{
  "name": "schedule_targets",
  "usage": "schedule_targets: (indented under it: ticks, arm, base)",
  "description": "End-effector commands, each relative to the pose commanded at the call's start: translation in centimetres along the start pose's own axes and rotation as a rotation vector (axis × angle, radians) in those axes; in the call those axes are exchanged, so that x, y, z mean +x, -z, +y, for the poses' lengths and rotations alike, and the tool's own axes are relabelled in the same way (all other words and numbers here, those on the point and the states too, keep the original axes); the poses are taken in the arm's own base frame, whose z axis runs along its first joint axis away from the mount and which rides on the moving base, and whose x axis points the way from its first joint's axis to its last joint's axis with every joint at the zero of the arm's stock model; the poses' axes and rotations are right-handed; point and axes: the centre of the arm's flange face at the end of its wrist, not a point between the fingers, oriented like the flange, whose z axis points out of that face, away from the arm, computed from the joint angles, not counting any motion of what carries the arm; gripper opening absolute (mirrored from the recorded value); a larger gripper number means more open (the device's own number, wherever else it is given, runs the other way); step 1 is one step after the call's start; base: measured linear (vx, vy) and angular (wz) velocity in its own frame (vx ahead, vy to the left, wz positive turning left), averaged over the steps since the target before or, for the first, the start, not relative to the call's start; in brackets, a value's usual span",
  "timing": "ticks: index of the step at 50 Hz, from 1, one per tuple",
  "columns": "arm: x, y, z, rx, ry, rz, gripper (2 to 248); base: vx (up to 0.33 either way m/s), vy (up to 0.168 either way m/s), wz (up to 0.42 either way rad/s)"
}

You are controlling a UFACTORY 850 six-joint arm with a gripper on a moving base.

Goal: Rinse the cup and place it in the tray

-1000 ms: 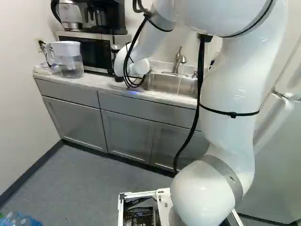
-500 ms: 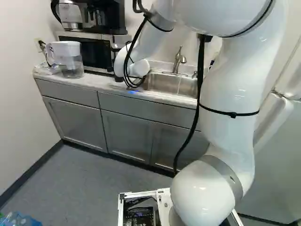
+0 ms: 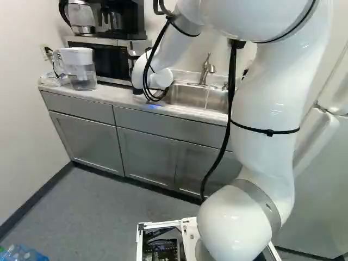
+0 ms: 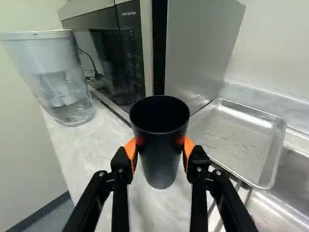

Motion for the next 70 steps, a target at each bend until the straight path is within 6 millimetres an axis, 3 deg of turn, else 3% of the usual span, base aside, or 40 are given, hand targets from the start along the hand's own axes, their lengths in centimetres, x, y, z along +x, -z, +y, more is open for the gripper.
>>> schedule_targets:
  ticks: [15, 30, 60, 70]
  arm:
    - [0.7, 0.4, 0.1, -0.002, 0.000, 0.014, 111]
    - [2.0, 2.1, 1.3, -0.023, -0.005, 0.040, 111]
    - [4.9, 4.2, 5.5, -0.096, -0.020, 0.099, 111]
    - [4.8, 4.5, 7.0, -0.124, -0.026, 0.098, 111]
  base:
    - [0.000, 0.000, 0.000]
    - [0.000, 0.000, 0.000]
    - [0.000, 0.000, 0.000]
    - [0.000, 0.000, 0.000]
